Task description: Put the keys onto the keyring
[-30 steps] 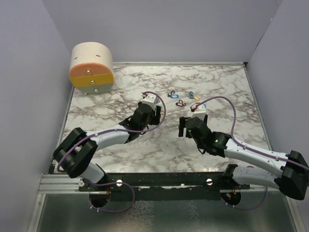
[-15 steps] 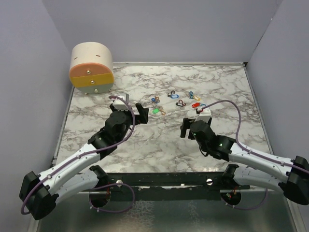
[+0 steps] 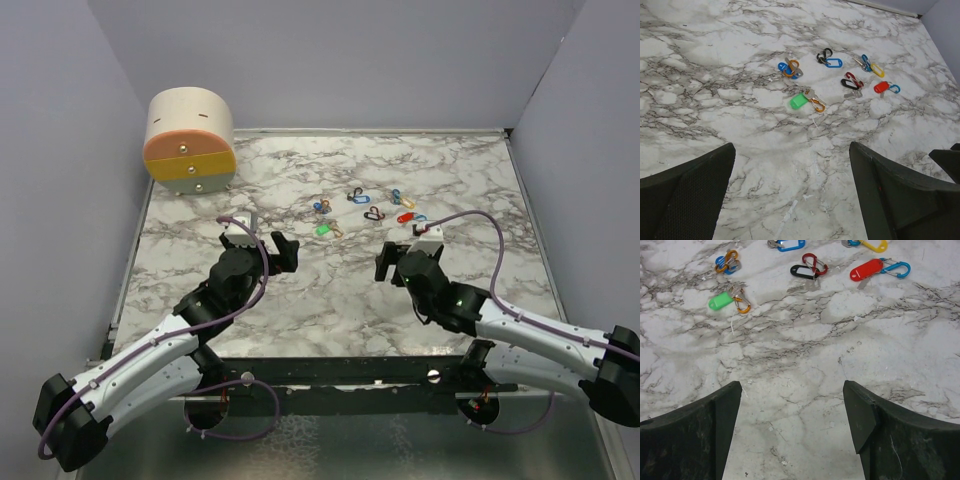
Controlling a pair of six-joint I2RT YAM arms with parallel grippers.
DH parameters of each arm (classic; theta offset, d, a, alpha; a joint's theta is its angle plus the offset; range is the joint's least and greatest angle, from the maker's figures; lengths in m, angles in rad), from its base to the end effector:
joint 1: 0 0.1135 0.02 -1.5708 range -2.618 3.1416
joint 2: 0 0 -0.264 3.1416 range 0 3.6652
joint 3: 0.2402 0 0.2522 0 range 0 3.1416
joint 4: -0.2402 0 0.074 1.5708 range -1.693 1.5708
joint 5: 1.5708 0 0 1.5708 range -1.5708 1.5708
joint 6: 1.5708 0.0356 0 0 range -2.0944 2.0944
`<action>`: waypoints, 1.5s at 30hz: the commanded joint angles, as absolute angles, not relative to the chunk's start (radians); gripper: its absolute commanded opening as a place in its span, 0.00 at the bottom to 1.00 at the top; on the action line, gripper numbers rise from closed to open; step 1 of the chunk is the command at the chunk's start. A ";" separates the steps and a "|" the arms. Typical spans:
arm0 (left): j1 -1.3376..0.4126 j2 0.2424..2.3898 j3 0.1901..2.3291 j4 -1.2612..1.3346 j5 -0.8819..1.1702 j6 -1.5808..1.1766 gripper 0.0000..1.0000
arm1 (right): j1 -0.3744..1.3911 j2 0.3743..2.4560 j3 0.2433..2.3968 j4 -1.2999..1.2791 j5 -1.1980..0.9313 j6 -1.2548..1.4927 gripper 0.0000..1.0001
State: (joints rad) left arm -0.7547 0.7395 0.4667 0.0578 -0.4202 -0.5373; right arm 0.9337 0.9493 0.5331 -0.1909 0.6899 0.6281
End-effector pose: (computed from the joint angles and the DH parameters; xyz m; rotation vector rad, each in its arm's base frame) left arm 0.1419 -0.1135 0.2605 -0.1104 1.7976 -0.5582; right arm 0.1359 0.1456 0.2261 0.0670 2.0327 0.2257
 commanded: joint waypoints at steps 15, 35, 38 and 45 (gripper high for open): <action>-0.757 0.657 0.453 0.053 -0.450 -0.537 0.99 | 0.928 1.207 0.784 -0.698 0.996 1.193 0.87; -0.756 0.640 0.455 0.067 -0.459 -0.538 0.99 | 0.928 1.070 0.745 -0.820 1.041 1.321 0.88; -0.756 0.632 0.451 0.060 -0.458 -0.542 0.99 | 0.928 1.016 0.706 -0.766 1.032 1.275 0.88; -0.756 0.628 0.450 0.052 -0.452 -0.549 0.99 | 0.928 0.941 0.660 -0.696 1.012 1.208 0.88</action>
State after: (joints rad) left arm -0.7547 0.6415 0.4442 0.0513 -0.4358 -0.5377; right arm 0.9318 0.9730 0.6842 -0.7753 1.0023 1.2587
